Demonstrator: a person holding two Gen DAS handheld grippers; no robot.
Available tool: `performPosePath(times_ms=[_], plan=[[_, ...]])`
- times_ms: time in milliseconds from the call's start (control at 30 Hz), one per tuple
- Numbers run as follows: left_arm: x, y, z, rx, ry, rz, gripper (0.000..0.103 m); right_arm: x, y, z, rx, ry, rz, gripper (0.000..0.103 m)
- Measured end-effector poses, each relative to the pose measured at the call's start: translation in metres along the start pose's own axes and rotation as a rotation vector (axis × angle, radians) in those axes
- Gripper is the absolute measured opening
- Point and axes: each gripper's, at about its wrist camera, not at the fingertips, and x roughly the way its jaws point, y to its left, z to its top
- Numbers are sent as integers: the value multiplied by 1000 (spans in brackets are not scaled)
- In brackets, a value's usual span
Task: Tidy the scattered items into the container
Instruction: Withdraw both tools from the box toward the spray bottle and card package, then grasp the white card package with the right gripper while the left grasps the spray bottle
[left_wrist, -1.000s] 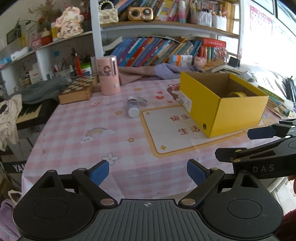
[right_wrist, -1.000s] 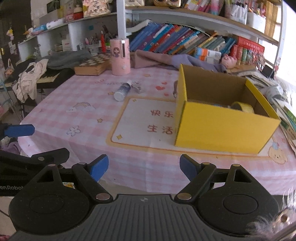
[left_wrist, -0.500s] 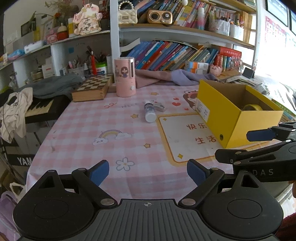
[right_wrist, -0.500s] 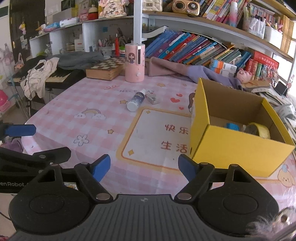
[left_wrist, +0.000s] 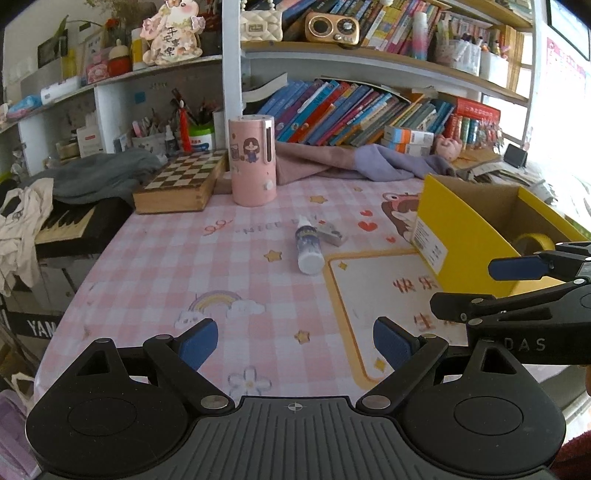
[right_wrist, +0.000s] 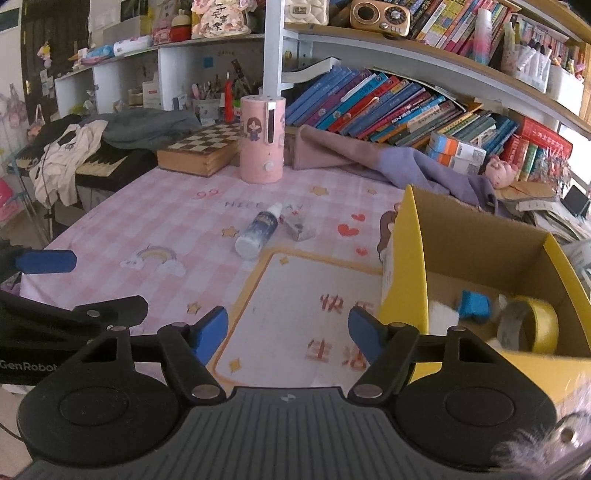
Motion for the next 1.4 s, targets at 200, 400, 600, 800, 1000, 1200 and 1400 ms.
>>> performPosePath(times_ms=[200,400,600,800,1000,1200,1400], plan=[[27,5,14,-23,21,22,93,28,-10,18,-6,11,24,71],[50,10,26,-47,44,57,93,57,-22,36,3,23,39,72],[76,9,36,-52,76,69,93,88,-34,56,34,39,64,71],[104,3,49,-28,97,69,93,115,-43,72,38,69,93,72],[136,-2,59,-27,114,49,92,141,-48,86,71,96,128,70],[170,-14,72,-8,104,20,85,176,-54,103,97,144,122,57],[200,-25,74,23,139,20,74,201,-57,119,81,185,122,57]])
